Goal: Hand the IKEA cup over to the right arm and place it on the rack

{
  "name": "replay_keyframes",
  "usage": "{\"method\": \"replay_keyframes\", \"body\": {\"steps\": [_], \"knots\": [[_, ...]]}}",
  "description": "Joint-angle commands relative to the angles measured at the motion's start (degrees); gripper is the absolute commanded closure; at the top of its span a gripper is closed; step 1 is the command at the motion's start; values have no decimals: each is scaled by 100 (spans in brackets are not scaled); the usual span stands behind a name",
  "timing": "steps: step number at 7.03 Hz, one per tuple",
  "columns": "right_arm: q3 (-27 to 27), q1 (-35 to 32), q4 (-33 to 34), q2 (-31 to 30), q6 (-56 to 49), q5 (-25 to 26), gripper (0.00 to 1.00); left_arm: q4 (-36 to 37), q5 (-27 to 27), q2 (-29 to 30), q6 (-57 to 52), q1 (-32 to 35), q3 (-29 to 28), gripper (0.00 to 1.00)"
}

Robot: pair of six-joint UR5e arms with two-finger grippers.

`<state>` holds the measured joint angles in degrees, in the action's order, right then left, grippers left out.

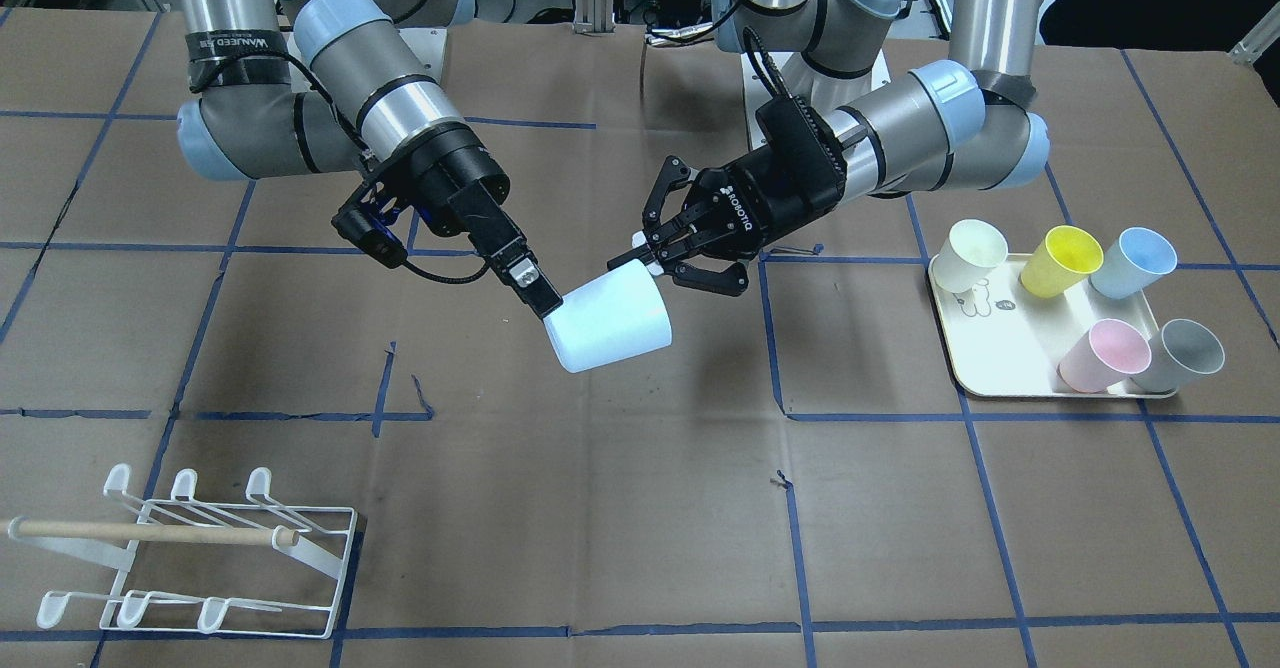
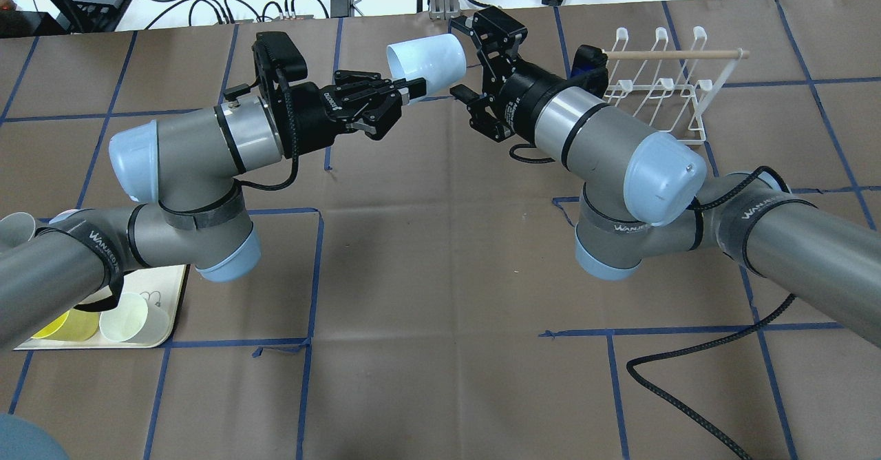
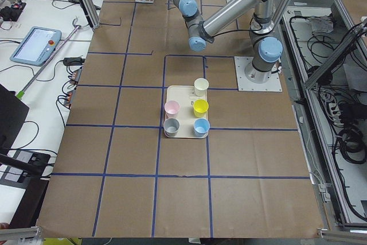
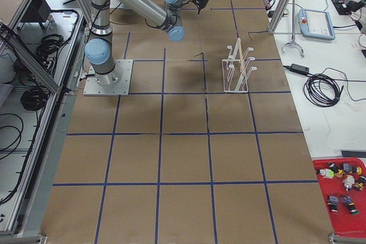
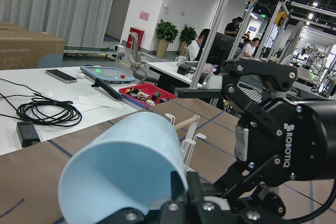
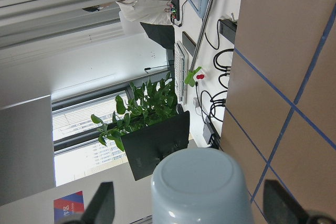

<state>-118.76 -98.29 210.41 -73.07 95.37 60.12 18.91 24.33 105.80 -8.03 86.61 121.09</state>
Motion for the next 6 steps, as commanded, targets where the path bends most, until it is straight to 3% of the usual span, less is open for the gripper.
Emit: {"method": "replay_keyframes", "body": {"steps": [1,6], "knots": [[37,3,9,152,-640,-193,3,7,2,-7,12,31,3,98],[283,-111,-9,241,-598,-176,3,16,28,-7,21,40,-6,96]]}}
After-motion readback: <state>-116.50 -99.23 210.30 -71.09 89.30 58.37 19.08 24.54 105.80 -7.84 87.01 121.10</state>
